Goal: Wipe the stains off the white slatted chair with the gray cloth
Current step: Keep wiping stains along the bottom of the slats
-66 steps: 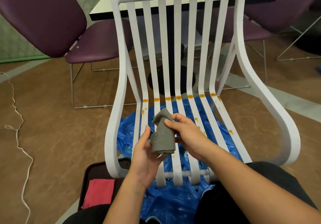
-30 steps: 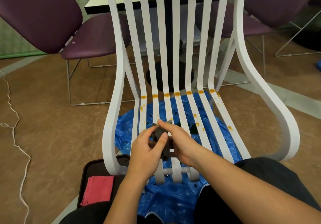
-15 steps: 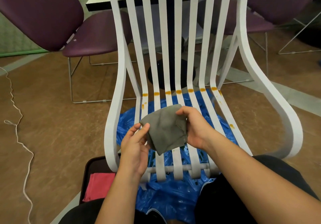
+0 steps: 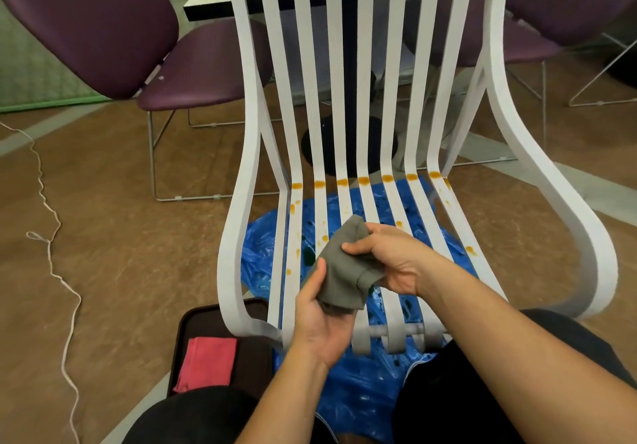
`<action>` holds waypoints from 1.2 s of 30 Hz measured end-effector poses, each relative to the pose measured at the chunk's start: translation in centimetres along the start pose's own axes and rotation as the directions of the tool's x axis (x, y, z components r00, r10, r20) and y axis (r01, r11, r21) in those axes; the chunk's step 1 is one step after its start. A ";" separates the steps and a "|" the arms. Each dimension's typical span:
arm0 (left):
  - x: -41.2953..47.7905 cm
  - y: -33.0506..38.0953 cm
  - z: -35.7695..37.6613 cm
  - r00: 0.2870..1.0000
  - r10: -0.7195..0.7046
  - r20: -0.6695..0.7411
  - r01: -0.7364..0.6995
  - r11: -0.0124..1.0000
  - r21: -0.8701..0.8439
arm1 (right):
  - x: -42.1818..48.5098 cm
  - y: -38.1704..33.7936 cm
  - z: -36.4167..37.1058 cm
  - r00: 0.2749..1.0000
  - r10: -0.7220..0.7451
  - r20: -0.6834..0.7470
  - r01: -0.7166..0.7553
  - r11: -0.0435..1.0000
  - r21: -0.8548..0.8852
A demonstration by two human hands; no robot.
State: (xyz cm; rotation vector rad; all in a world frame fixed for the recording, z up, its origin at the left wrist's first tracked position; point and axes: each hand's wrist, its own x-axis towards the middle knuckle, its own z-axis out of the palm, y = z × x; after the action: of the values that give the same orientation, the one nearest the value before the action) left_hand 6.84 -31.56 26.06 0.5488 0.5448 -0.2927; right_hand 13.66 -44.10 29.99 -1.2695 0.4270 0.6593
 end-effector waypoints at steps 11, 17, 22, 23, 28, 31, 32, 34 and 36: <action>-0.2 2.4 0.3 0.864 0.415 -0.284 -0.240 0.836 0.494 | -0.4 0.2 0.2 0.960 -0.242 -0.138 0.091 0.739 -0.668; -0.2 5.5 0.5 0.620 0.769 -0.154 -0.226 0.363 0.904 | -1.1 -0.3 0.3 0.968 -0.240 -0.076 0.130 0.733 -0.668; 6.4 4.7 -4.3 0.728 0.658 -0.190 0.050 0.226 0.973 | -1.1 -0.1 0.2 0.978 -0.201 -0.057 0.117 0.755 -0.645; 7.1 4.4 -4.8 0.755 0.628 -0.190 0.090 0.189 0.978 | -1.0 -0.1 0.2 0.981 -0.187 -0.058 0.105 0.753 -0.649; 7.3 3.4 -4.6 0.861 0.470 -0.196 0.165 0.107 0.980 | -0.4 0.3 -0.1 0.992 -0.100 -0.079 0.014 0.698 -0.716; 7.4 3.6 -5.1 0.878 0.445 -0.177 0.123 0.147 0.981 | 0.3 0.5 -0.5 0.991 -0.093 -0.100 -0.010 0.679 -0.734; 7.6 3.8 -5.3 0.873 0.454 -0.177 0.122 0.149 0.981 | 0.4 0.5 -0.7 0.991 -0.093 -0.099 -0.011 0.672 -0.741; 8.3 4.2 -6.1 0.853 0.488 -0.187 0.165 0.087 0.982 | 0.6 0.5 -1.0 0.990 -0.088 -0.107 -0.027 0.637 -0.771; 9.0 4.2 -6.7 0.847 0.489 -0.208 0.238 0.001 0.971 | 0.7 0.6 -1.4 0.994 -0.031 -0.108 -0.070 0.579 -0.812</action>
State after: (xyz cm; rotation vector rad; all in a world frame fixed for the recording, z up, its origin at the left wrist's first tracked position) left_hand 13.19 -25.41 17.98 2.2652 0.7391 -0.3156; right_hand 13.86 -45.19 28.71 -2.2122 0.2092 0.8488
